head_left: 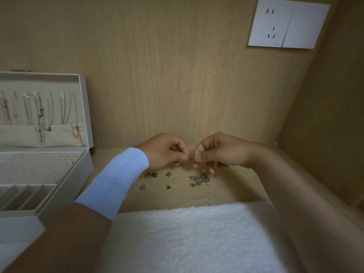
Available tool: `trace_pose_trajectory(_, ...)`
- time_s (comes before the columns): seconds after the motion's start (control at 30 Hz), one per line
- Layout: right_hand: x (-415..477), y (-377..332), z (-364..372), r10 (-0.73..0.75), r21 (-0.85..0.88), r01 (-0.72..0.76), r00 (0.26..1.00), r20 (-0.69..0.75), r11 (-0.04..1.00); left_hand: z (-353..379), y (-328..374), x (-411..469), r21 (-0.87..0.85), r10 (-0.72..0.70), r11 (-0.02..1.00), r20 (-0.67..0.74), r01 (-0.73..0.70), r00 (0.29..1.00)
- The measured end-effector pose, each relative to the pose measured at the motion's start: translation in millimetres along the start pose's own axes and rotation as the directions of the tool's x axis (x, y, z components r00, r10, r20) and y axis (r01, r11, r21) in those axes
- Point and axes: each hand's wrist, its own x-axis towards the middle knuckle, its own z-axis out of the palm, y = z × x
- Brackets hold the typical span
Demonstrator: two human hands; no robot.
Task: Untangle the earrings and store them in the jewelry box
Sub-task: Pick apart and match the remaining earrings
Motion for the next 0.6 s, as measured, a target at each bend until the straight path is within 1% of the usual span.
trace_pose_trajectory(0.07,1,3,0,-0.010,0.078,0.009,1.000,0.018,0.997,0,-1,-1,-0.022,-0.009,1.000,0.018,0.009,1.000)
trace_pose_trajectory(0.13,2,7,1,0.002,0.093,-0.003,1.000,0.013,0.996,0,-2,-2,-0.005,-0.029,1.000,0.025,0.030,0.999)
trace_pose_trajectory(0.2,5,10,2,0.015,0.015,-0.014,0.999,-0.030,1.000,-1,-3,-2,0.030,-0.051,0.998,0.025,0.050,0.998)
trace_pose_trajectory(0.27,8,10,3,-0.006,-0.139,-0.007,0.996,-0.094,0.990,-2,-4,-1,0.077,-0.072,0.994,0.010,0.071,0.997)
trace_pose_trajectory(0.33,12,8,8,-0.034,-0.262,0.004,0.993,-0.111,0.965,-4,-6,-1,0.148,-0.091,0.985,-0.004,0.090,0.996)
trace_pose_trajectory(0.4,15,3,17,-0.037,-0.292,0.014,0.997,-0.073,0.956,-5,-8,-2,0.186,-0.098,0.978,-0.013,0.098,0.995)
trace_pose_trajectory(0.47,18,0,26,-0.036,-0.310,0.021,0.998,-0.043,0.950,-6,-9,-2,0.186,-0.101,0.977,-0.013,0.102,0.995)
trace_pose_trajectory(0.6,25,-1,41,-0.073,-0.401,0.042,0.995,-0.062,0.915,-9,-11,-2,0.191,-0.112,0.975,-0.020,0.114,0.993)
